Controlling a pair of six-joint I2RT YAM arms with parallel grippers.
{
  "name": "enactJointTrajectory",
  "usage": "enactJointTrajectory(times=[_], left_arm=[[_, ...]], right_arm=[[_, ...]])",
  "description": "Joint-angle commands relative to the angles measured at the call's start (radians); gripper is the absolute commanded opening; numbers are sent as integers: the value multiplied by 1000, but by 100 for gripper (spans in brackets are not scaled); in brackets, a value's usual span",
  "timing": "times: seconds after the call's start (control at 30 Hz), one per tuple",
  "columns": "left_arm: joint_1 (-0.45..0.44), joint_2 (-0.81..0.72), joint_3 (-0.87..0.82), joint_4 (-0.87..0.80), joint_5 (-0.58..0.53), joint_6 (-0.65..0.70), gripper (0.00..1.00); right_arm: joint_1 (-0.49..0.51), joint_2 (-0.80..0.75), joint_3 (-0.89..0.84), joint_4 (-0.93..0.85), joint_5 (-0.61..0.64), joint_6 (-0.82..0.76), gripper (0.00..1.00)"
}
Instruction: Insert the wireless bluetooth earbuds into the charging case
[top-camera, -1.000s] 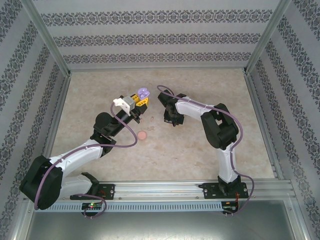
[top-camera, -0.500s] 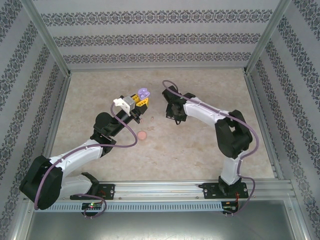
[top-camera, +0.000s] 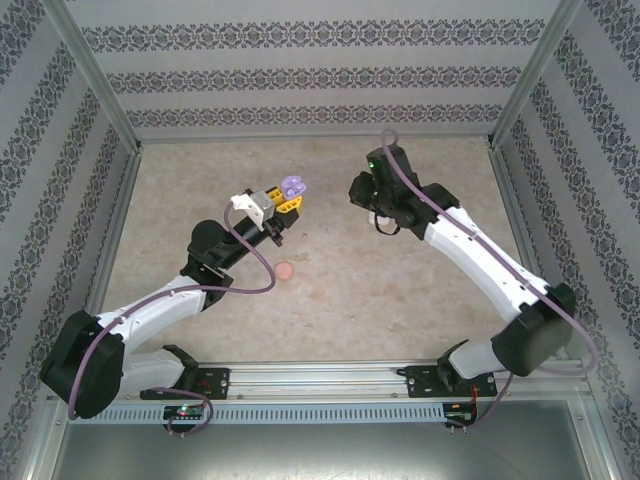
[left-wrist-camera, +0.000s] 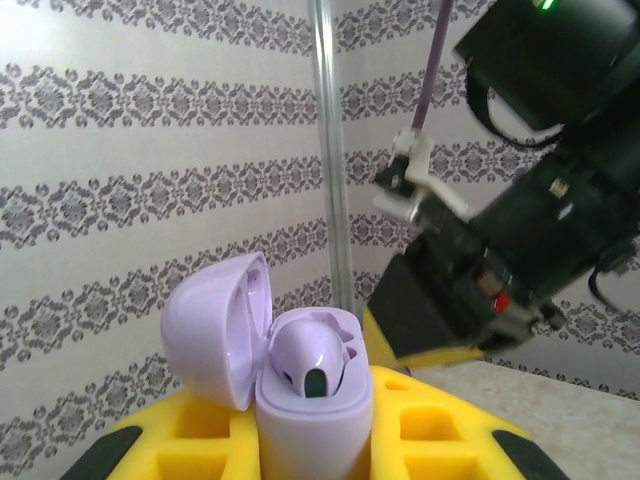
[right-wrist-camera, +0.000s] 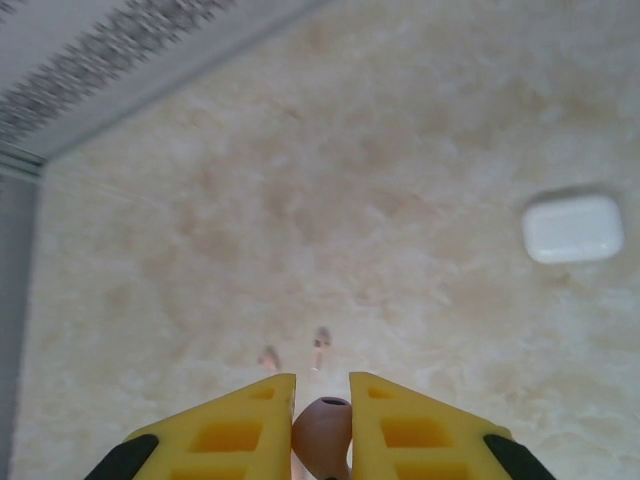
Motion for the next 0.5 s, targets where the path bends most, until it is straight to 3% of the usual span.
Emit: enactJointTrajectory(times=[0.0,0.47], left_arm=[[10,28,56,-9,79,35,0],[-26,229,210,2,185,93,0]], right_arm=[[-8,-63,56,47,-36,-27,19],[-2,-226,65,163,-113,-9,20]])
